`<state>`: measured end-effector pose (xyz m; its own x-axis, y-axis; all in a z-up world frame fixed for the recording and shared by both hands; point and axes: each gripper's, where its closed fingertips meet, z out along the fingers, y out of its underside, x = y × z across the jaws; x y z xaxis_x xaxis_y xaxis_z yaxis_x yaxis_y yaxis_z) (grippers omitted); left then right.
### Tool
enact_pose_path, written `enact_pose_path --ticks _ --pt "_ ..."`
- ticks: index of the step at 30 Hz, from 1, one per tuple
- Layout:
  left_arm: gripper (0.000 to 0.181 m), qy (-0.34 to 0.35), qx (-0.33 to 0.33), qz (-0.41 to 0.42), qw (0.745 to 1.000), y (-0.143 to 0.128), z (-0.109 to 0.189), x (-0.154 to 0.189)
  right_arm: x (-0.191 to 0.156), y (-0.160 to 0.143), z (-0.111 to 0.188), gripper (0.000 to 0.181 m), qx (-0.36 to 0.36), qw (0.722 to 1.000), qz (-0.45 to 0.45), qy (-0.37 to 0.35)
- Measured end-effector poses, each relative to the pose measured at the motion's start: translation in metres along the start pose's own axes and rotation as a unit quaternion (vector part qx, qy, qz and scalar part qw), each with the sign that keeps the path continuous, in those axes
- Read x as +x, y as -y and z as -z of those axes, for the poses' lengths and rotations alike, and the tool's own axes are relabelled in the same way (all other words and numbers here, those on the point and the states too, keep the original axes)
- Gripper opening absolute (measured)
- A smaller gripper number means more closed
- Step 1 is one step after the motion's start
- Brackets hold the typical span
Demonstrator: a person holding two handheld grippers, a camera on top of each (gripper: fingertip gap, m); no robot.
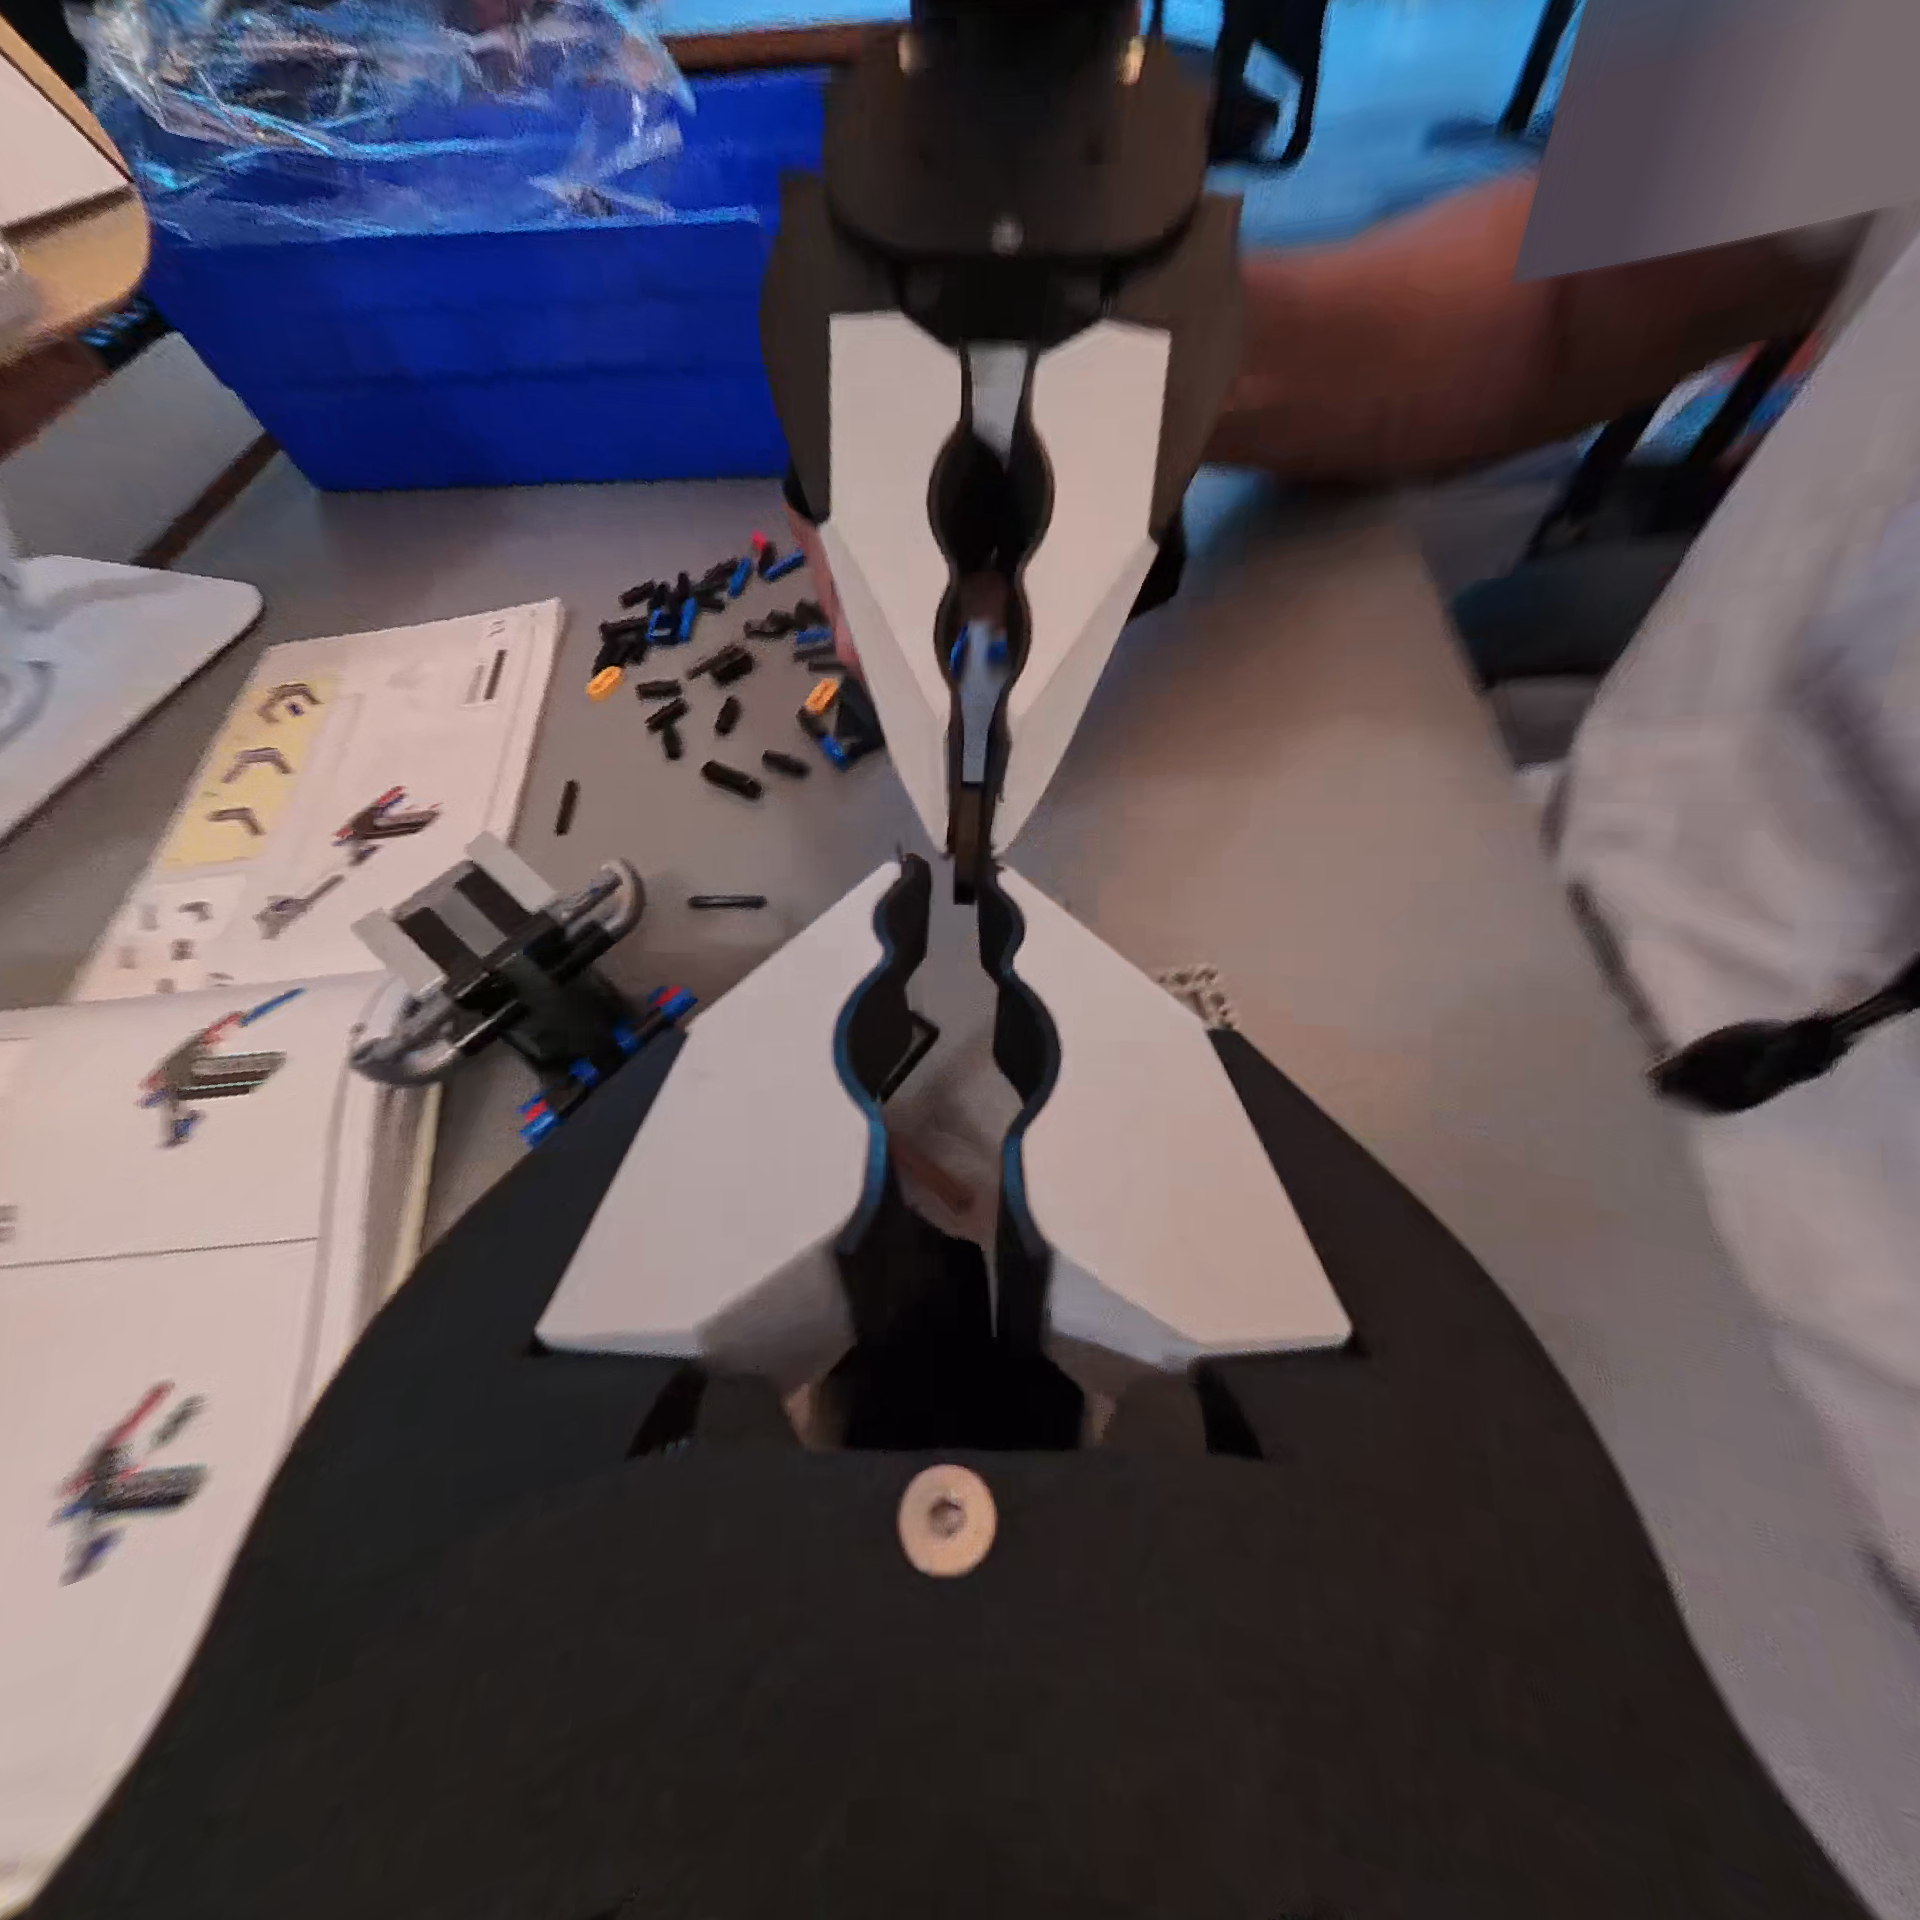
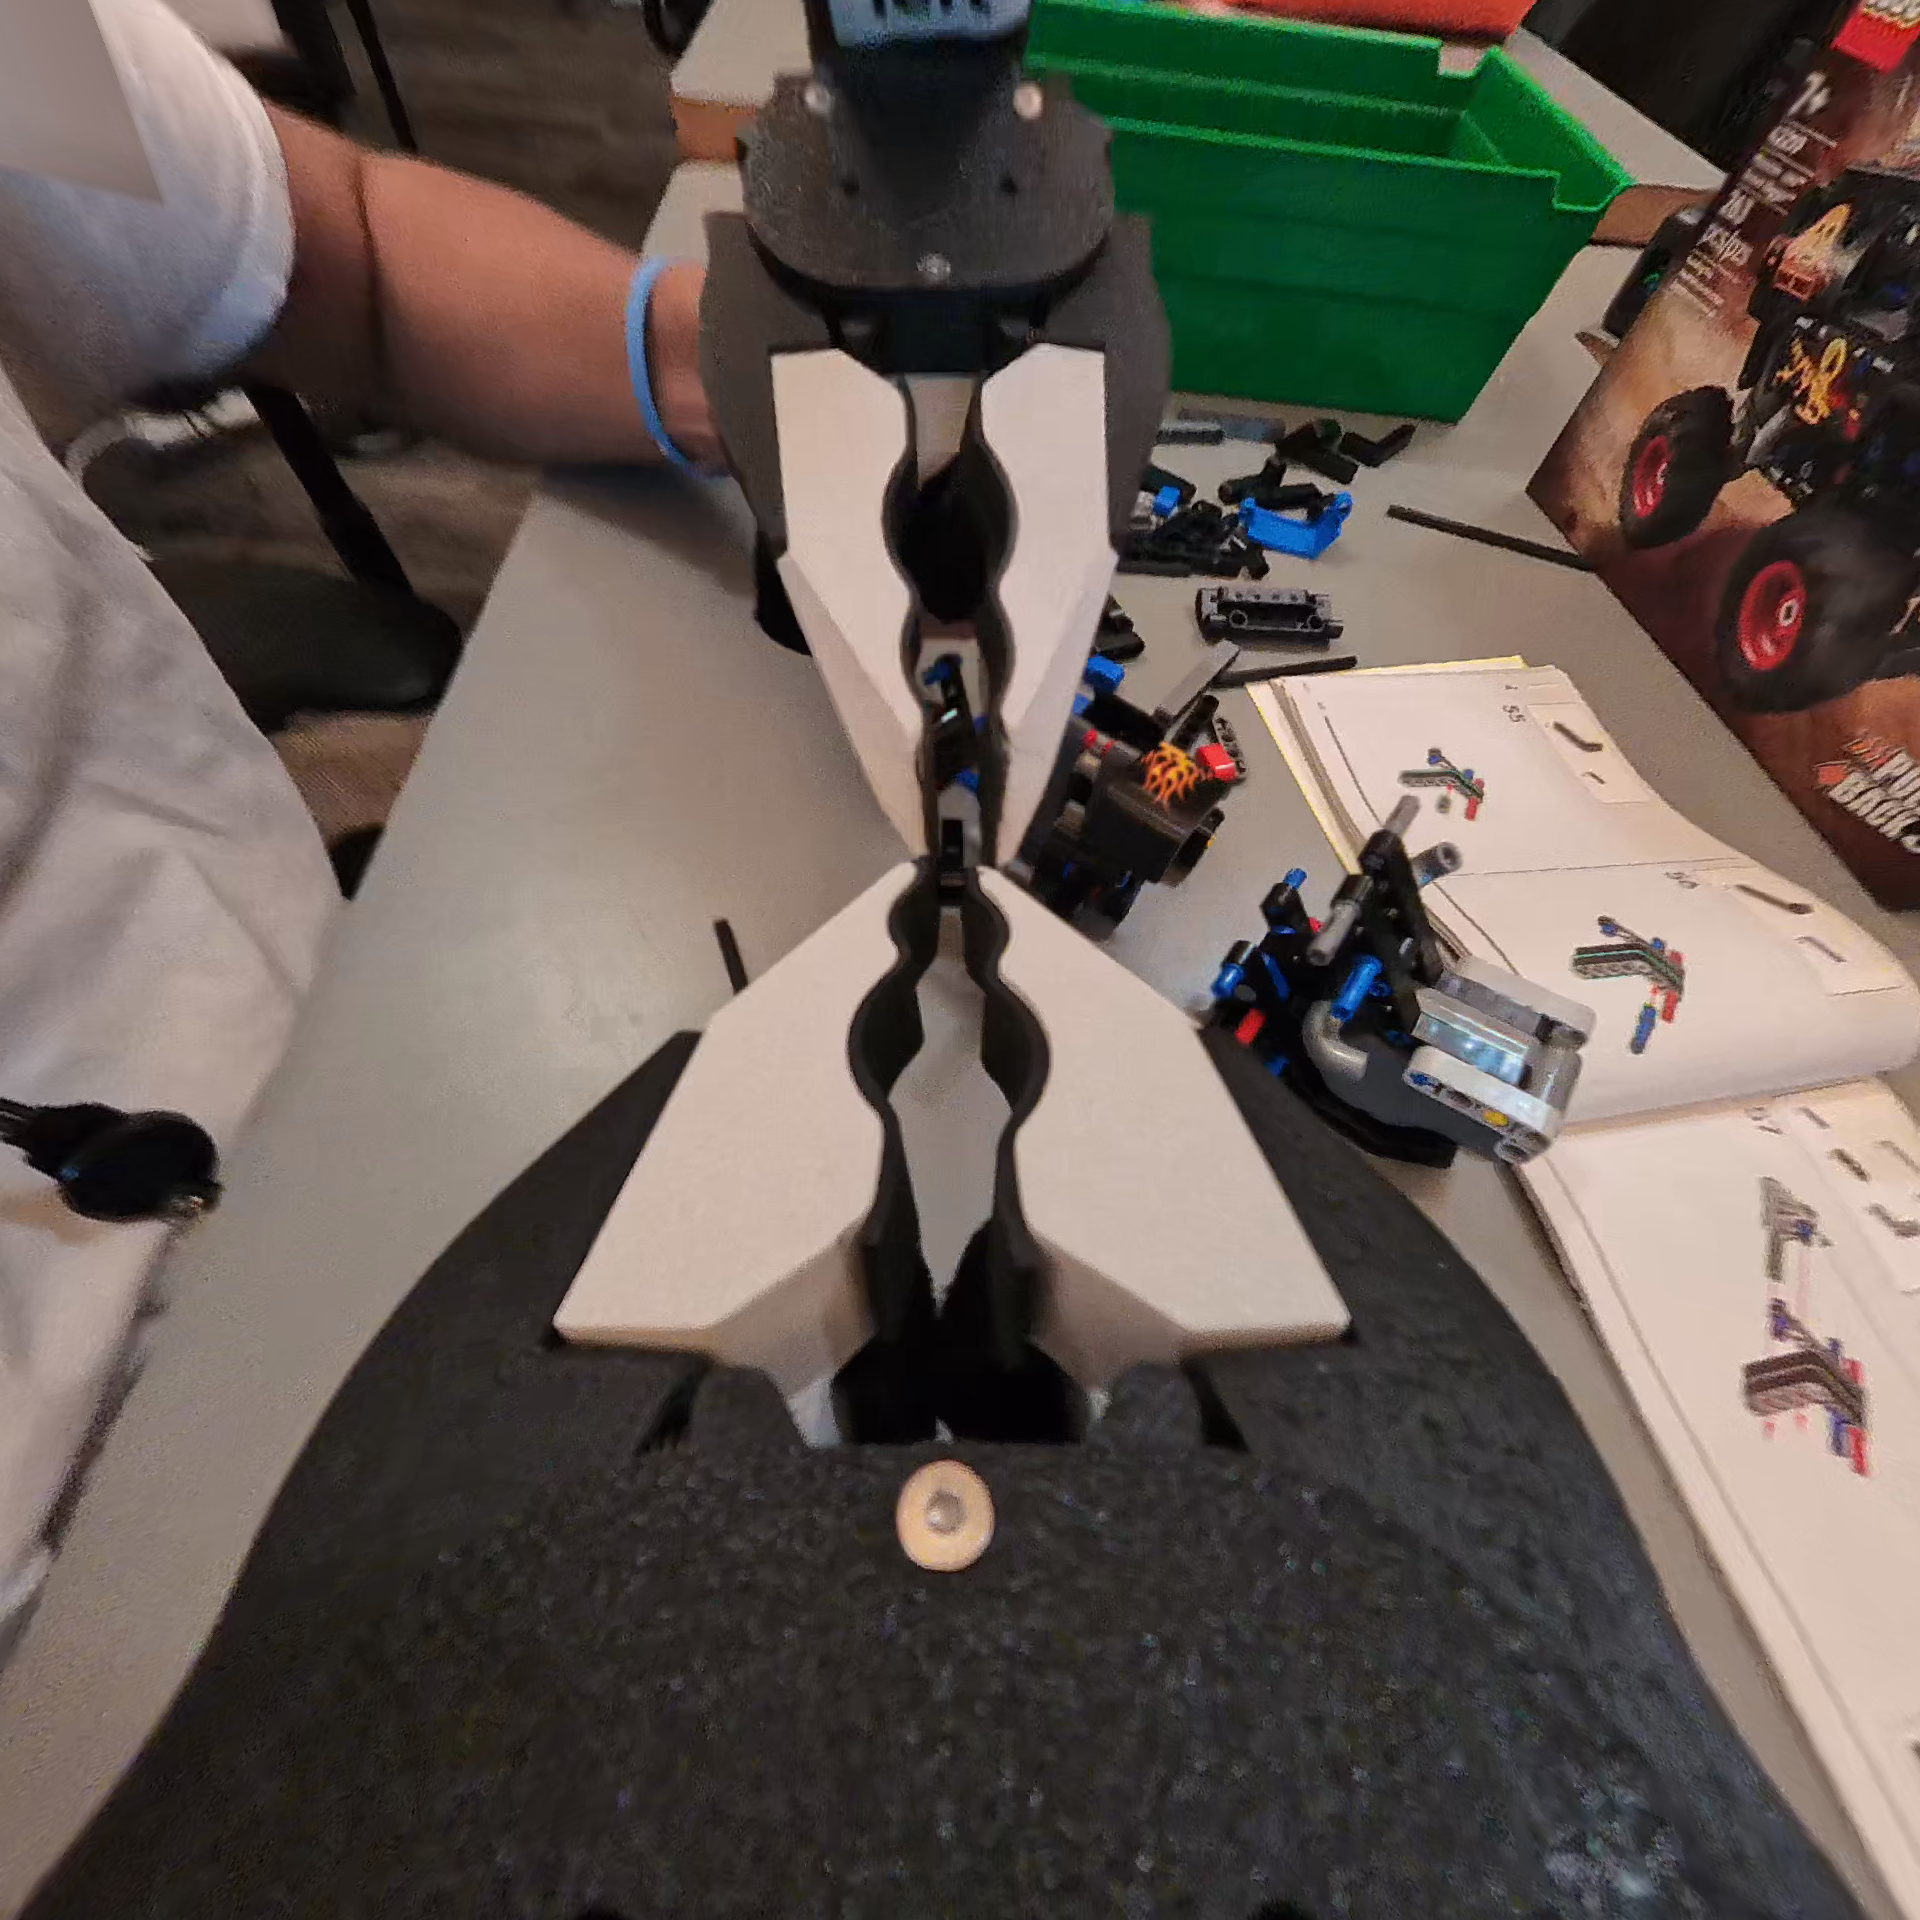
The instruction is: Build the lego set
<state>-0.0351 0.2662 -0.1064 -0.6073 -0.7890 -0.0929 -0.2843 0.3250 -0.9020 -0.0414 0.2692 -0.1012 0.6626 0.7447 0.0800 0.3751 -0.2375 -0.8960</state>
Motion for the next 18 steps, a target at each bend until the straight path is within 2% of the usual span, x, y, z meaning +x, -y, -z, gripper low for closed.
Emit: enact_pose_path --ticks 3,6,10,12,18 --pt "0.004 0.049 -0.044 -0.086 0.994 -0.009 -0.006 0.0 0.0 -0.007 -0.004 0.003 -0.043 0.997 0.054 -0.028" --pt "0.002 0.093 -0.072 -0.132 0.984 -0.014 -0.009 -0.006 0.006 -0.013 -0.005 0.003 -0.068 0.992 0.091 -0.063" --pt "0.002 0.083 -0.063 -0.106 0.989 -0.014 -0.006 -0.008 0.009 -0.006 0.002 0.007 -0.039 0.989 0.116 -0.085" --pt "0.002 0.072 -0.054 -0.091 0.992 -0.013 -0.005 -0.007 0.008 -0.006 0.002 0.003 -0.038 0.99 0.108 -0.075" --pt "0.002 0.074 -0.061 -0.107 0.99 -0.015 -0.007 -0.004 0.006 -0.008 0.001 0.003 -0.042 0.988 0.126 -0.074"
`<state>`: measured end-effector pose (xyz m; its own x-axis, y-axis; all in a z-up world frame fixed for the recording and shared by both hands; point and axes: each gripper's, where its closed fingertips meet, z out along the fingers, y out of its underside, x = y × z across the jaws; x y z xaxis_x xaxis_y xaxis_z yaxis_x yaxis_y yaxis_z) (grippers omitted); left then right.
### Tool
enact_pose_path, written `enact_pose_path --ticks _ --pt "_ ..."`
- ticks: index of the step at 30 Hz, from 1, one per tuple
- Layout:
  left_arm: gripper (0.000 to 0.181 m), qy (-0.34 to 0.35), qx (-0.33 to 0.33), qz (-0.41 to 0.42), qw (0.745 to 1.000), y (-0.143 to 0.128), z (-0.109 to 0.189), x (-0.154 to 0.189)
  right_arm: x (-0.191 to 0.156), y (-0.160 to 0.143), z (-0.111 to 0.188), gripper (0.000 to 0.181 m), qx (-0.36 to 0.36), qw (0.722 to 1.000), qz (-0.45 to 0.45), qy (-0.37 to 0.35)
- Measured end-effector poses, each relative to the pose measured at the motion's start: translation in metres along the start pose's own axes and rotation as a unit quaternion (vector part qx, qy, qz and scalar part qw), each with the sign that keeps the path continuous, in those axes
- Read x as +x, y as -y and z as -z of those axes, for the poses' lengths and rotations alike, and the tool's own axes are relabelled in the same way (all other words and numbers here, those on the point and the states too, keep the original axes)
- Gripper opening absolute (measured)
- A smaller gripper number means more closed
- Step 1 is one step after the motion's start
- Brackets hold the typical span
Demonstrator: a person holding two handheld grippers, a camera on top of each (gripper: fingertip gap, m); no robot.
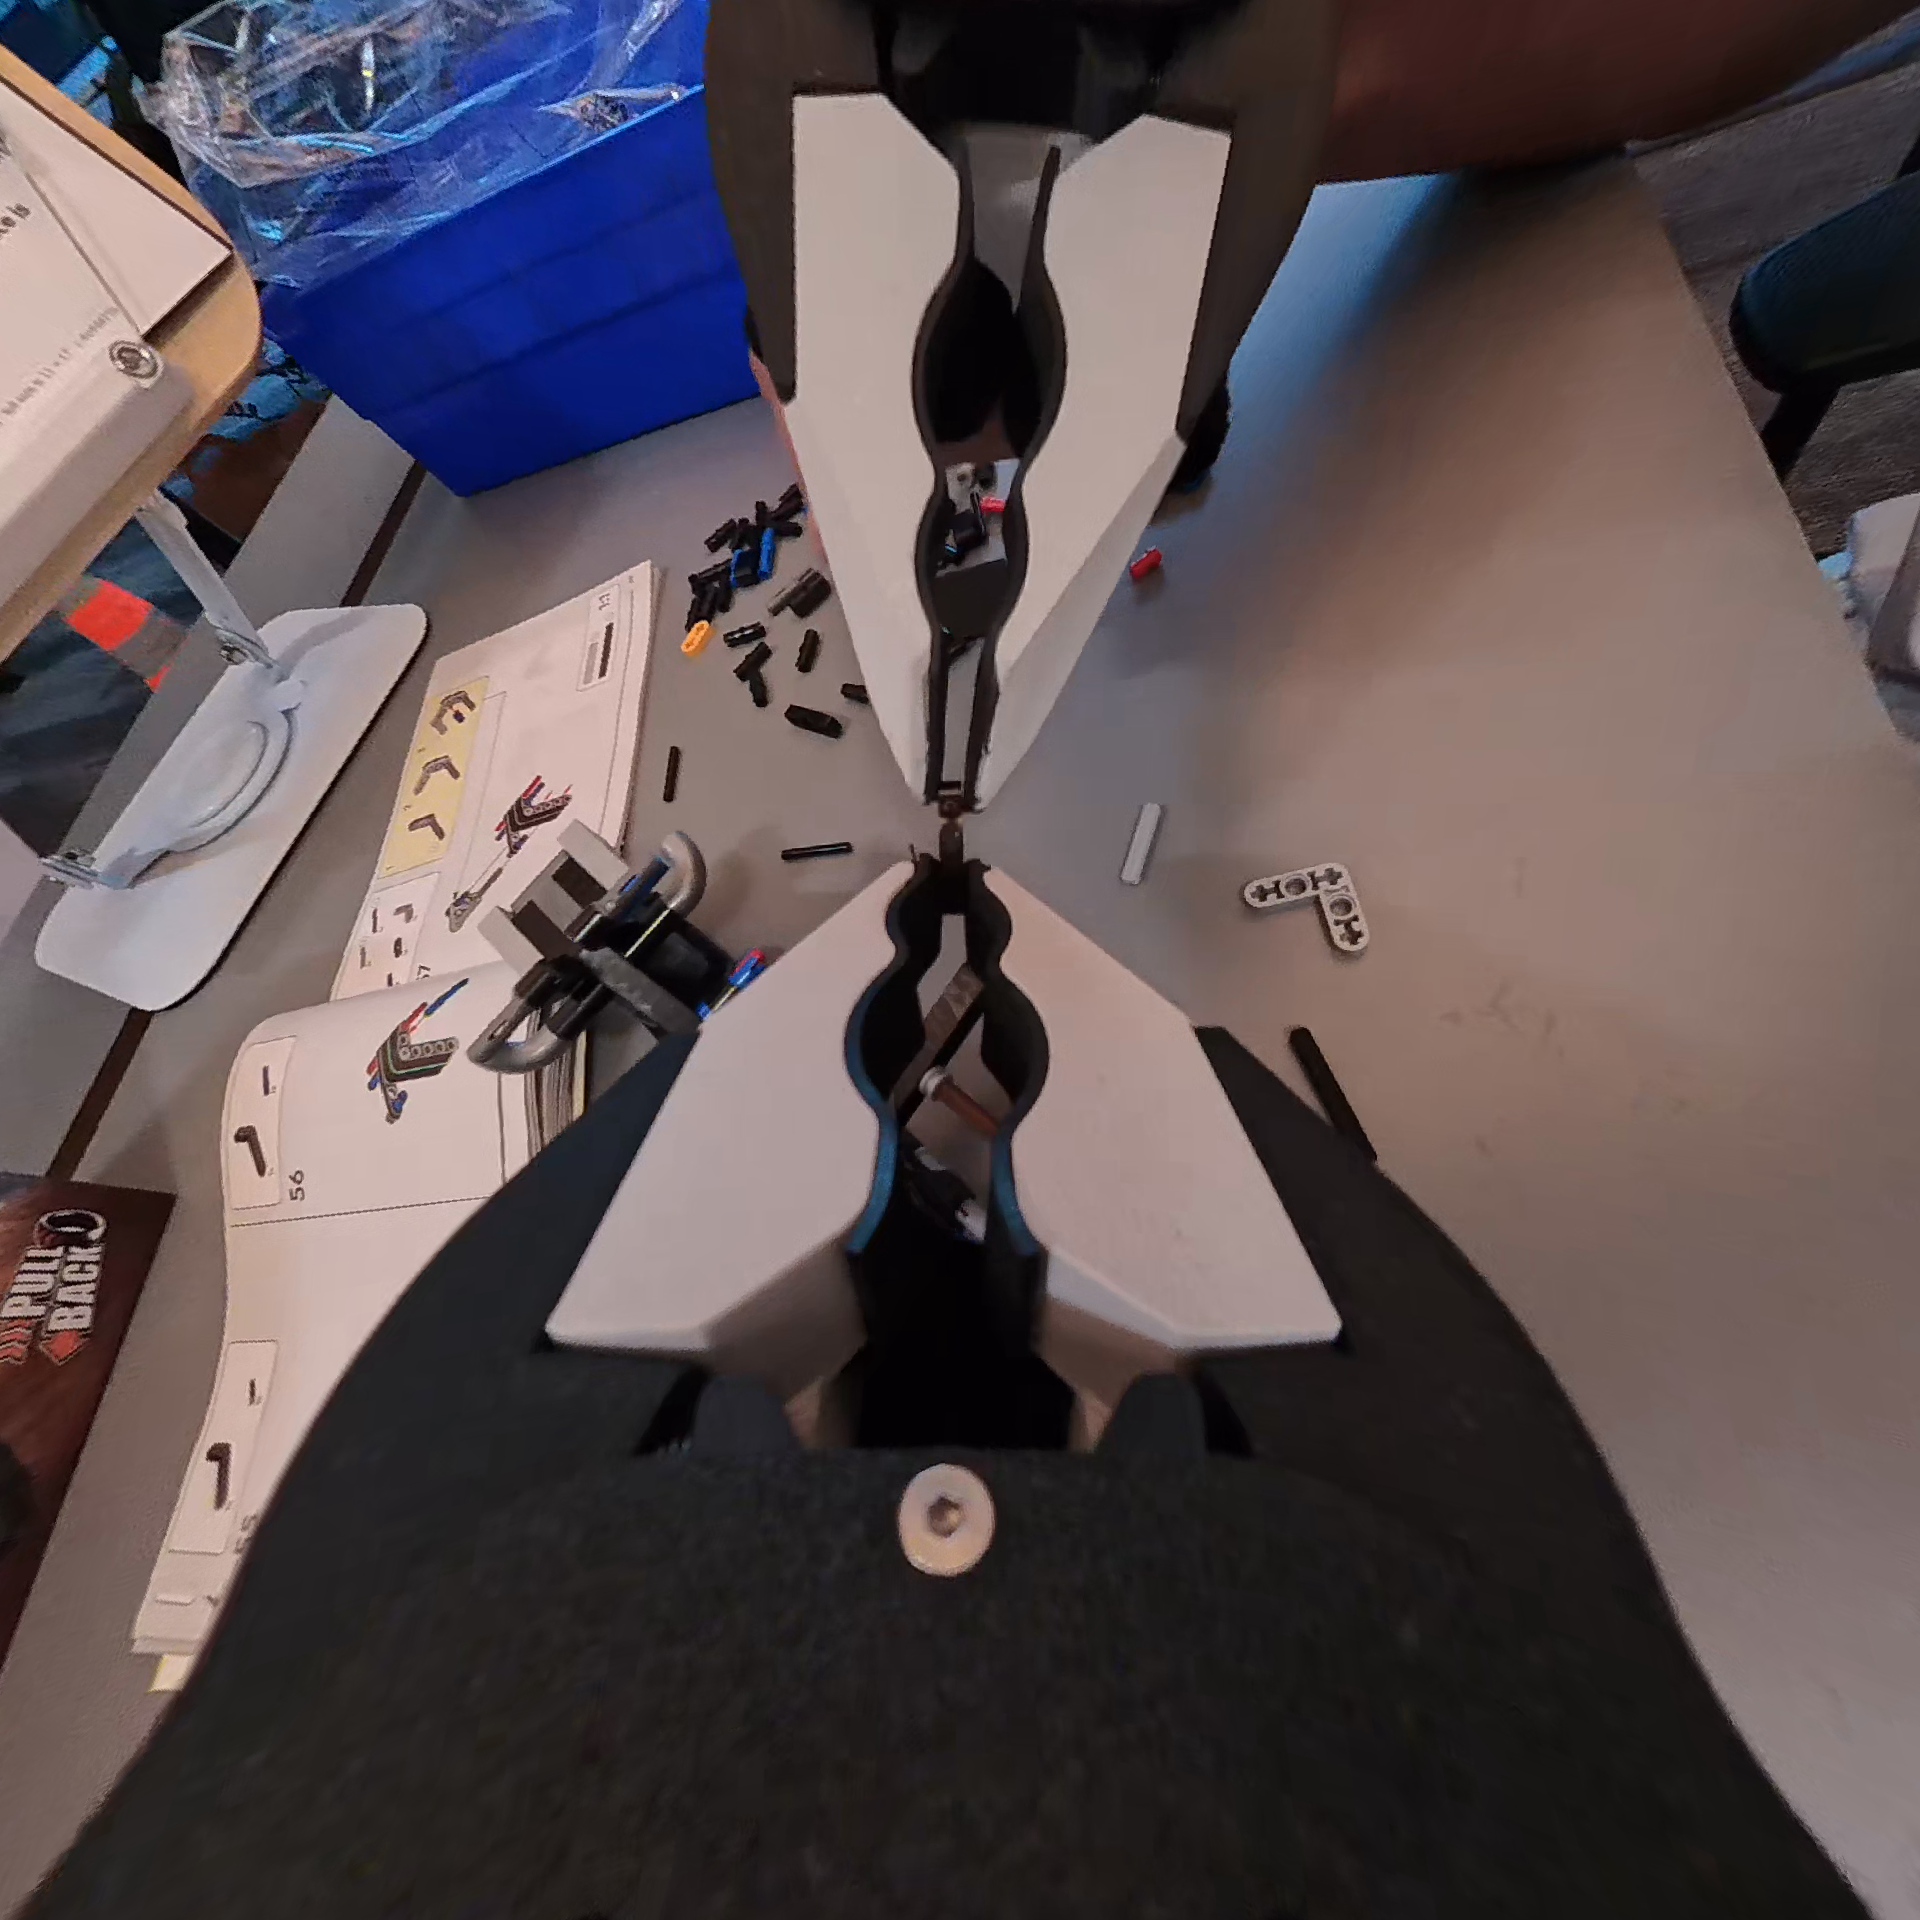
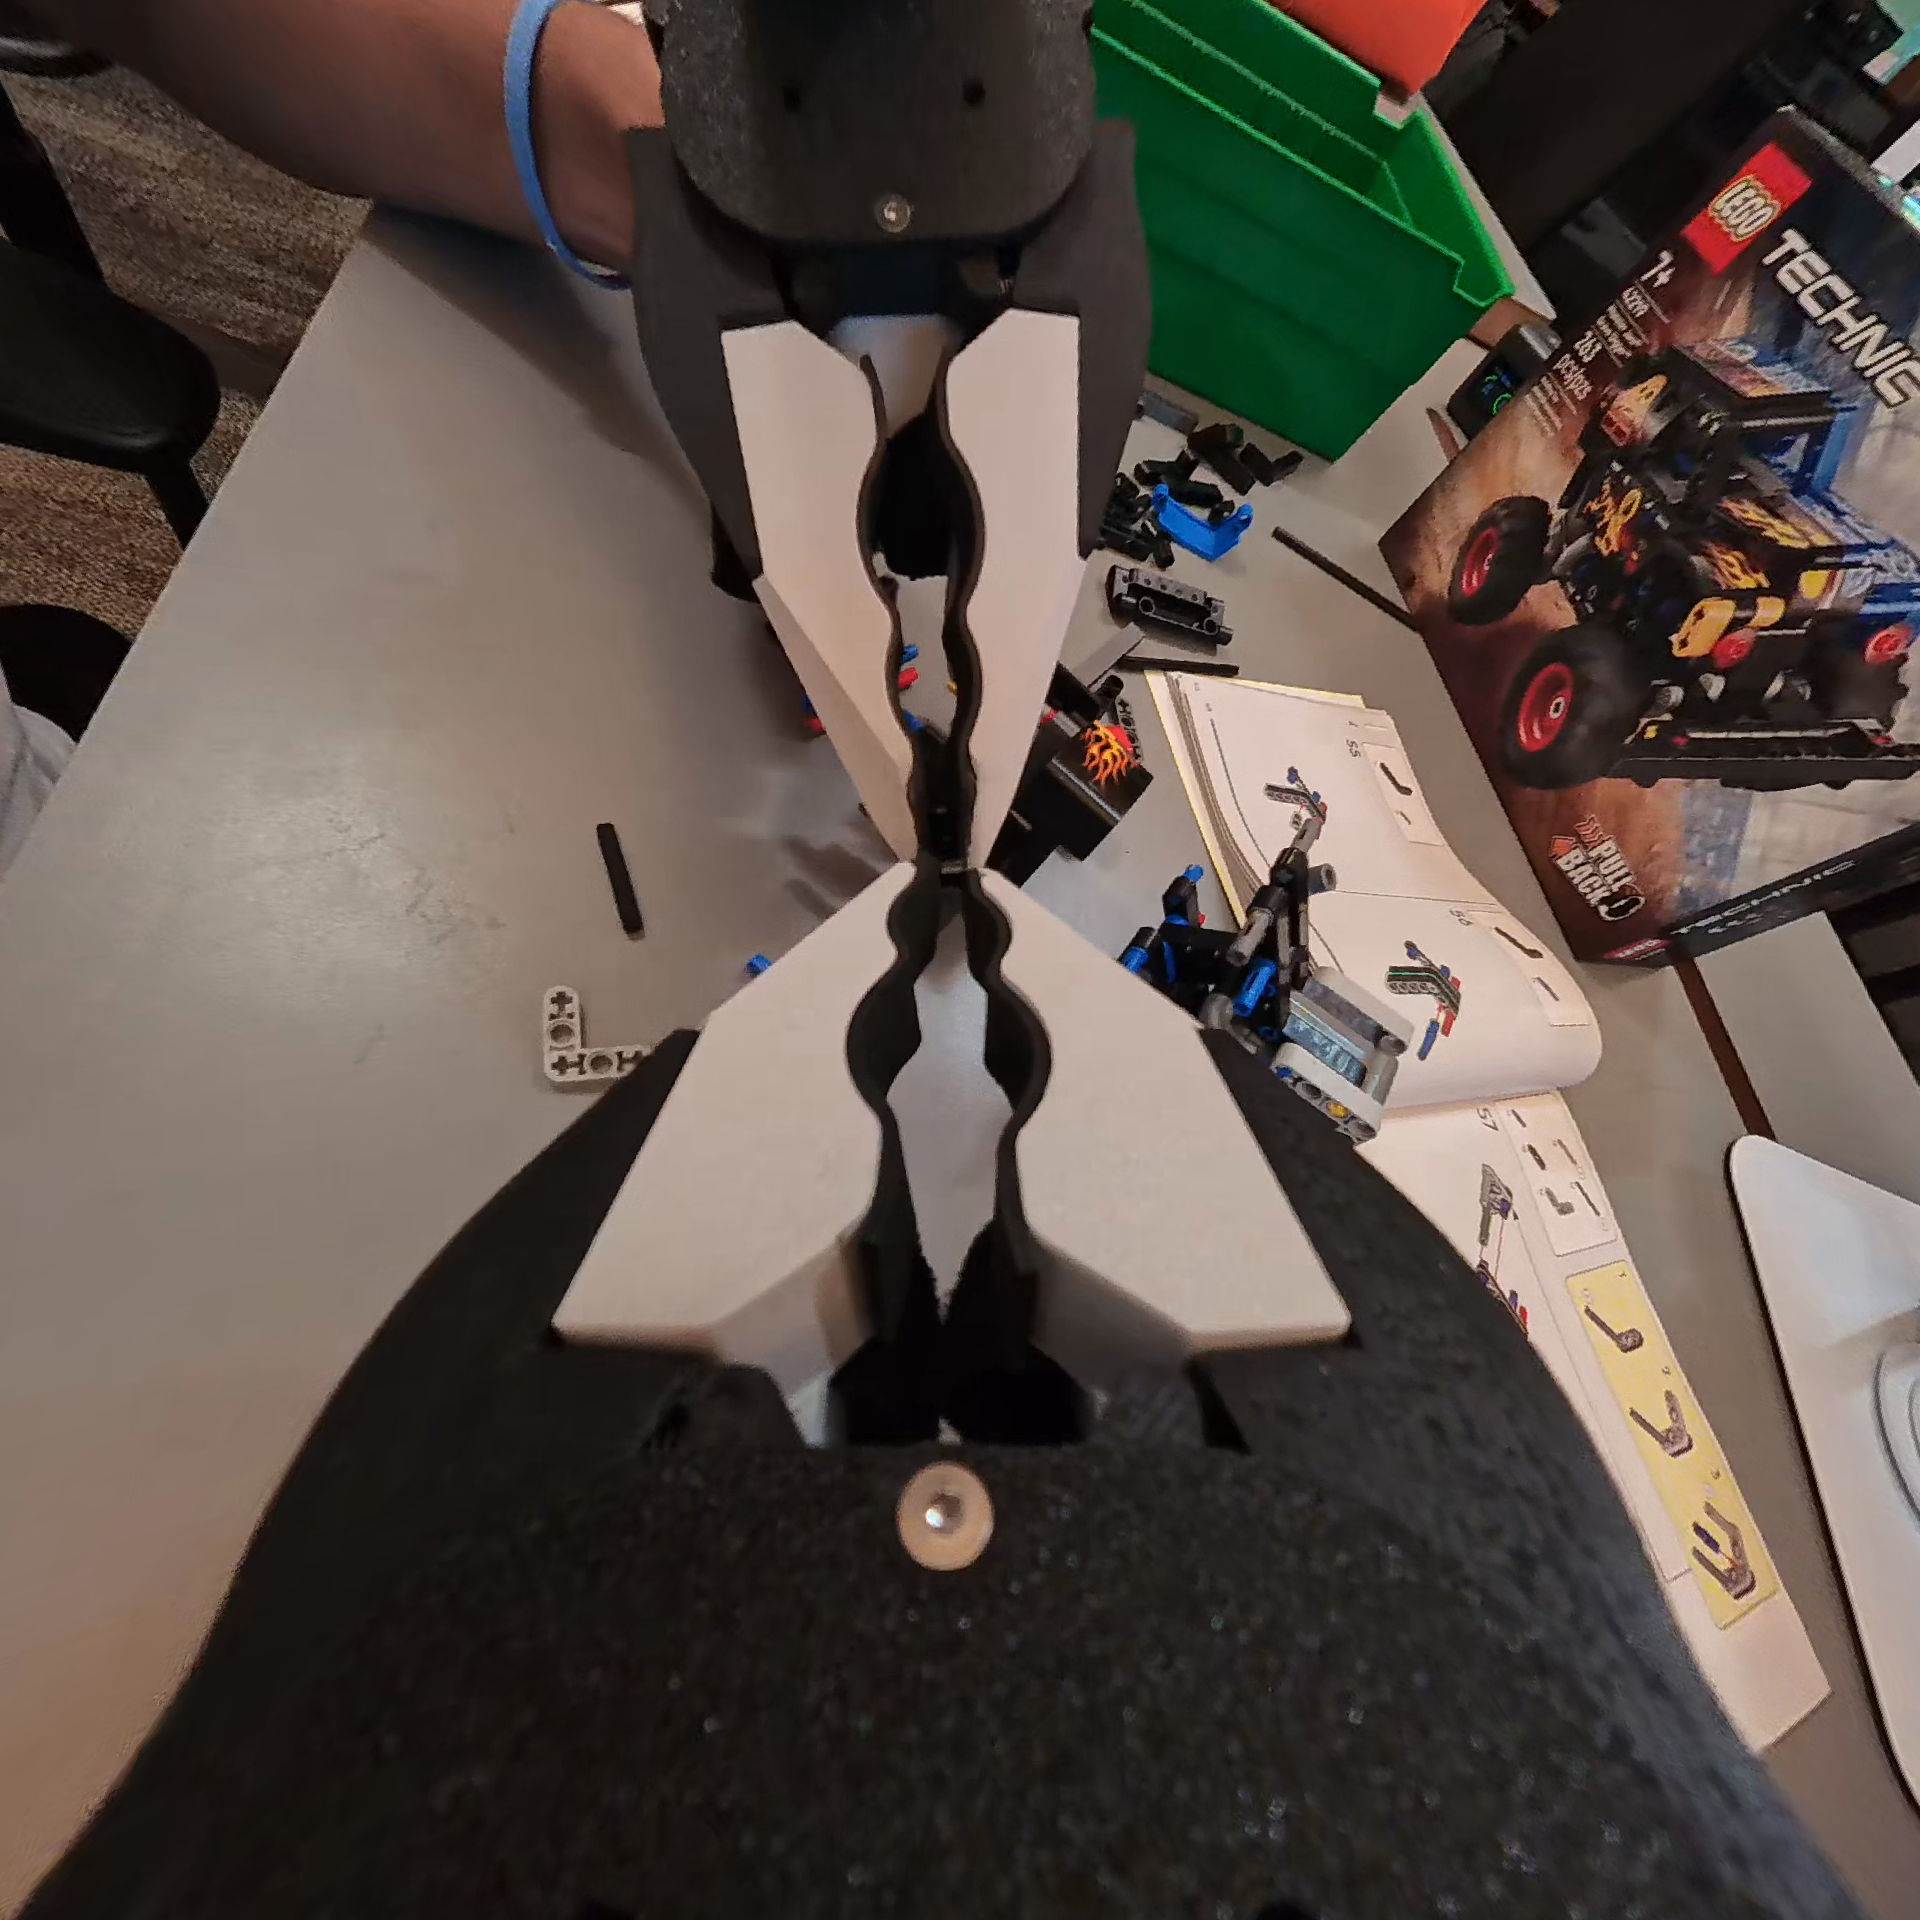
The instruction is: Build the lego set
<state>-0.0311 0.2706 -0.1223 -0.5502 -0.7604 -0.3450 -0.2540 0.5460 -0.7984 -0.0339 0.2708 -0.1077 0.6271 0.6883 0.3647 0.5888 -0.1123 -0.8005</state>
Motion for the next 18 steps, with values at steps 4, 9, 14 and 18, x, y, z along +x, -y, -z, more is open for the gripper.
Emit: enact_pose_path --ticks 4,9,14,18 --pt "0.002 0.004 -0.005 -0.011 1.0 -0.001 -0.0012 0.0012 -0.0027 -0.0027 -0.0015 0.003 -0.009 1.0 0.012 0.002" --pt "0.003 0.003 0.013 -0.005 1.0 0.0051 0.0015 0.0006 -0.0015 0.0037 0.0 0.003 0.012 1.0 0.002 0.008" --pt "0.003 0.015 0.004 -0.018 1.0 0.0045 -0.0005 0.0001 -0.0018 0.003 -0.0019 0.003 0.002 1.0 0.022 0.0" --pt "0.002 0.012 0.014 -0.013 1.0 0.0063 0.0002 0.0013 -0.0022 0.0022 -0.0019 0.003 0.0 1.0 0.005 0.007"
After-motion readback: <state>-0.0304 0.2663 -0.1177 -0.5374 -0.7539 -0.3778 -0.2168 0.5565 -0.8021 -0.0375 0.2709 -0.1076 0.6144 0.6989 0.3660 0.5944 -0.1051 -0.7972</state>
